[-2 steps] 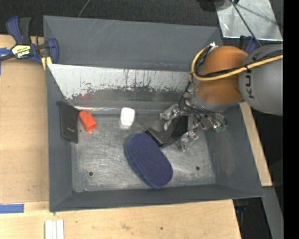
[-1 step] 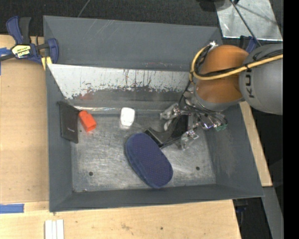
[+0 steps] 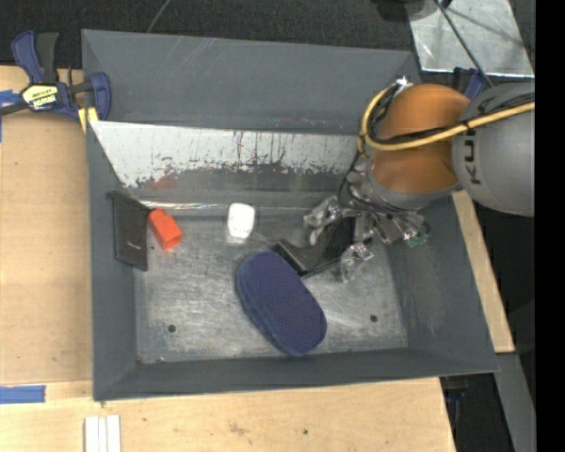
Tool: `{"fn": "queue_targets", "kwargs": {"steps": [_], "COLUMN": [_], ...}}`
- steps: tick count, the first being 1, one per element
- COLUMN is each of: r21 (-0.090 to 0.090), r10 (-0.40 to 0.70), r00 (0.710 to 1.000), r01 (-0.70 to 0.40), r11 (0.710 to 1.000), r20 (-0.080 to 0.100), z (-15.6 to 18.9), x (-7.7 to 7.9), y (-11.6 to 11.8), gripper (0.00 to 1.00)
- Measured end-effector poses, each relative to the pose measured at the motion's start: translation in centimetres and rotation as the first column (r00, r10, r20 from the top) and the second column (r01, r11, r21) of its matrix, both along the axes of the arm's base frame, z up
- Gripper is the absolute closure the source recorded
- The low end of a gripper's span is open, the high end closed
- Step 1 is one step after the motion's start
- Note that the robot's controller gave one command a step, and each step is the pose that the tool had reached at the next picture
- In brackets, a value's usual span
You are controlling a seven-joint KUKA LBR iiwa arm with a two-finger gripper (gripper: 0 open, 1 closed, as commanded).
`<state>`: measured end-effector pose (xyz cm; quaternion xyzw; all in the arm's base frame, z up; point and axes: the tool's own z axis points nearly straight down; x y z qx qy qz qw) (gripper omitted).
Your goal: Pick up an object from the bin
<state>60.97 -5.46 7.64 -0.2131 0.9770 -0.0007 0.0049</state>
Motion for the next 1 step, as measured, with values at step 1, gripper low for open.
{"fn": "queue_targets", "kwargs": {"steps": [1], "r21": [-0.002], "r10": [-0.001], "r00": [1.000], "r01": [0.001], "r11": [1.000], "r20": [-0.004], "z": [10.65], "x": [0.10], "y": [-0.03], "gripper": [1.00]}}
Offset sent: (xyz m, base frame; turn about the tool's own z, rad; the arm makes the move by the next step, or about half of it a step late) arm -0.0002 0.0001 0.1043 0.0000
